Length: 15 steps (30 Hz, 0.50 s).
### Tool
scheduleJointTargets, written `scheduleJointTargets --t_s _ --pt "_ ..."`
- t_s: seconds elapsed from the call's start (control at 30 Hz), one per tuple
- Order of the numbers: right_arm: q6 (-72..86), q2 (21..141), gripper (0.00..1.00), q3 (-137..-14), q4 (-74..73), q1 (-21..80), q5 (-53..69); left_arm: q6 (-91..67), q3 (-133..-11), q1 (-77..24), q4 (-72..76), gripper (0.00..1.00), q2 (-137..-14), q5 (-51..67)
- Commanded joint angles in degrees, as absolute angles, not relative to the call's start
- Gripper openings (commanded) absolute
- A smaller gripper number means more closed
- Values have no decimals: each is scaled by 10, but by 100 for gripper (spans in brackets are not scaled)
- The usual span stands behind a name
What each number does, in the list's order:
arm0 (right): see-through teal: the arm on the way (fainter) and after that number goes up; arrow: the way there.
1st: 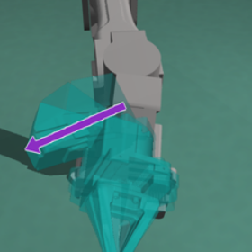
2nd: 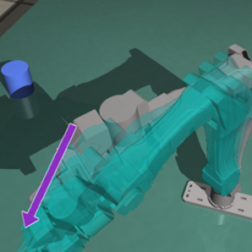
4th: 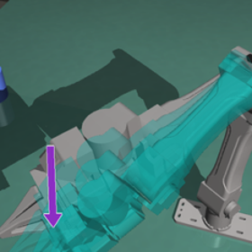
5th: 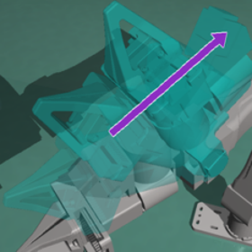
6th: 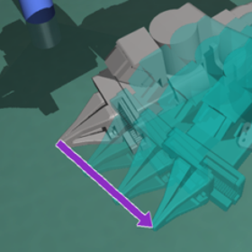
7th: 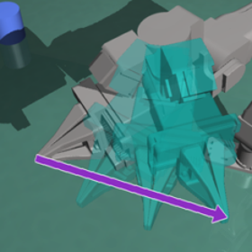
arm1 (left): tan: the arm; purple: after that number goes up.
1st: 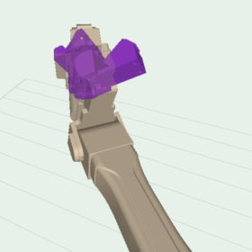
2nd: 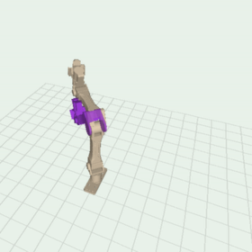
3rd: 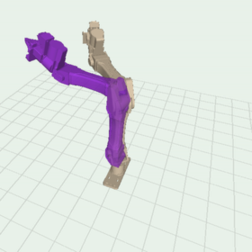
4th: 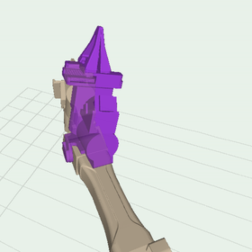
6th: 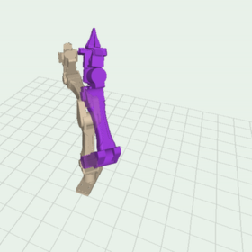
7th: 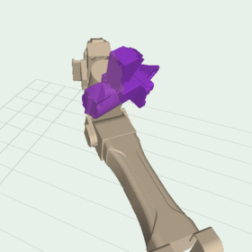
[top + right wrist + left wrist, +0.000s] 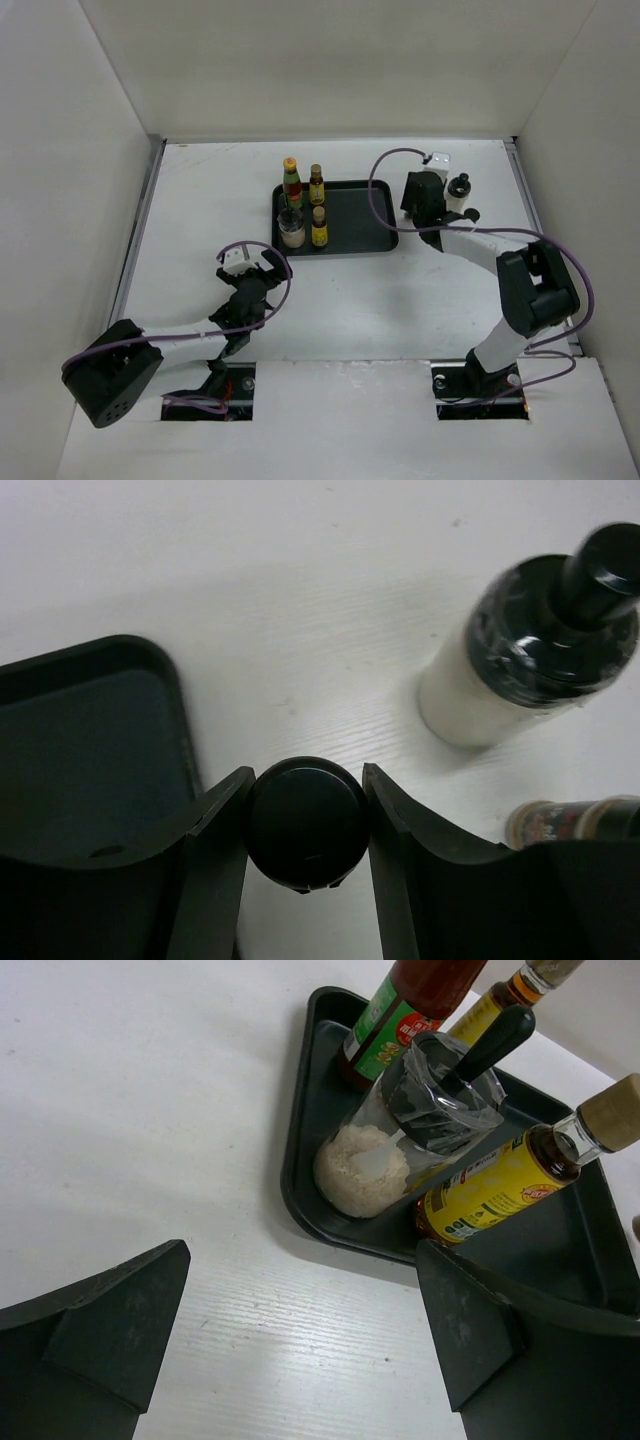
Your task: Organize the condiment bottles
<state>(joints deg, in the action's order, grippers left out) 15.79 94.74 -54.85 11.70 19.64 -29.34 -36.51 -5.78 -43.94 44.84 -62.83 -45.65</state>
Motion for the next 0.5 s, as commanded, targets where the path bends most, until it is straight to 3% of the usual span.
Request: scheduleJointTargets --t_s 0.0,0.47 --pt "134 913 36 -599 187 241 -291 -373 -80 -441 482 100 -630 -452" --pt "132 1133 39 -863 135 329 -224 -373 -76 -444 483 100 -619 -452"
